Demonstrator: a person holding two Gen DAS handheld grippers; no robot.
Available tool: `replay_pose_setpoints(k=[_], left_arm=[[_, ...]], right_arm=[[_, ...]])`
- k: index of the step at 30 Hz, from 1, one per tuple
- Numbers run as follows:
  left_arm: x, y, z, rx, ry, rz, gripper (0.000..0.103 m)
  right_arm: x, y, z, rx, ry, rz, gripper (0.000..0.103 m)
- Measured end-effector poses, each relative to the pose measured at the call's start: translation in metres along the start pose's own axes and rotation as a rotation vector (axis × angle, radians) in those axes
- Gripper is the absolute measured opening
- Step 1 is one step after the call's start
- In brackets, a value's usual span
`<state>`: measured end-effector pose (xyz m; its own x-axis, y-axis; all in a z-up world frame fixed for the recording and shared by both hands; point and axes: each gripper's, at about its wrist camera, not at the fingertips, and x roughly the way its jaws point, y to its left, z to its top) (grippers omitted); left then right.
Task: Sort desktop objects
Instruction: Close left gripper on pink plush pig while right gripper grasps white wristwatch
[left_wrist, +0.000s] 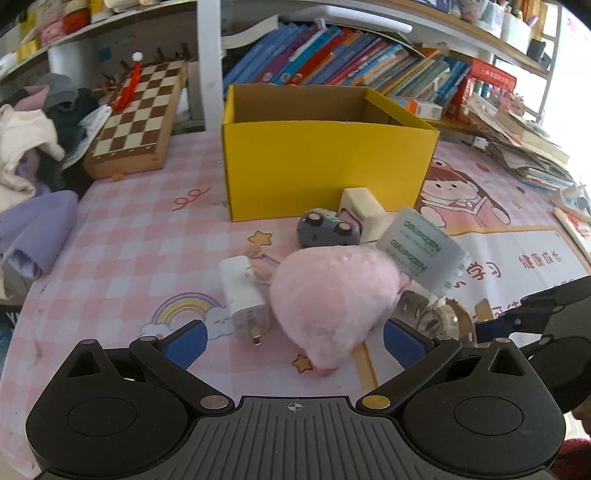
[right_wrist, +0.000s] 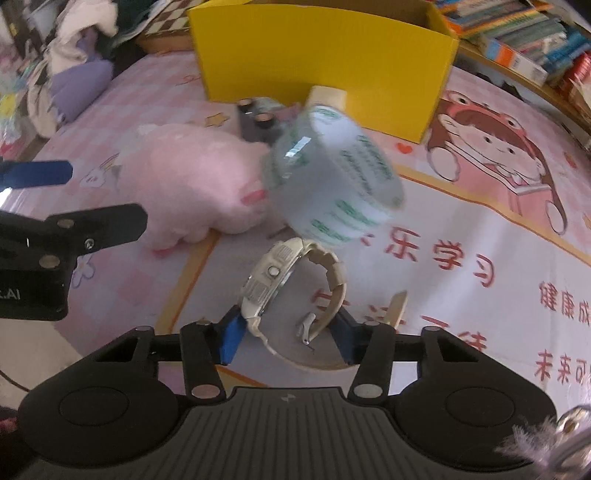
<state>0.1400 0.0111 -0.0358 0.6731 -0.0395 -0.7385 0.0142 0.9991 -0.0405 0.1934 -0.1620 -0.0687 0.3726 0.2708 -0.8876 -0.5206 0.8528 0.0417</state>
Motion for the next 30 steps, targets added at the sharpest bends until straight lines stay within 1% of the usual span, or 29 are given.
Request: replay_pose_setpoints(k=[1,3,12,14,16,24,26,27,29,30], left_arm=[[0.002,-0.001,0.001,0.009,0.001,-0.003,0.096],[0.006,-0.004,0.002,0.036,-0.001,-0.007,0.095],[0.031,-0.024,0.012,0.248,0.004,-0.017,0.093],[0.037,-0.03,0.012,0.301,0.008,-0.01,0.09],[0.04,-0.035,0.012,0.344,0.011,-0.003,0.089],[0.05,-0.041,0.009,0.39,0.032,0.007,0.085],[0.053,-0.042,0.007,0.405,0.041,0.013,0.077],[0.053,-0.041,0.008,0.401,0.042,0.009,0.076],[0.051,-0.036,0.011,0.377,0.044,-0.006,0.07],[0.05,-0.033,0.012,0.36,0.045,-0.016,0.069]], right_arm=[[-0.001,-0.003,0.0,0.009,-0.005,-0.008,0.046],[-0.003,-0.007,-0.001,0.025,-0.013,-0.022,0.046],[-0.005,-0.02,-0.003,0.051,-0.016,-0.041,0.047],[-0.004,-0.022,-0.003,0.053,-0.015,-0.044,0.049],[-0.004,-0.023,-0.003,0.051,-0.014,-0.046,0.051],[-0.002,-0.025,-0.001,0.026,-0.017,-0.058,0.063],[-0.001,-0.026,0.001,0.023,-0.015,-0.055,0.066],[0.0,-0.025,0.001,0.021,-0.013,-0.053,0.066],[0.002,-0.025,0.002,0.016,-0.01,-0.051,0.067],[0.003,-0.025,0.002,0.016,-0.009,-0.048,0.067]])
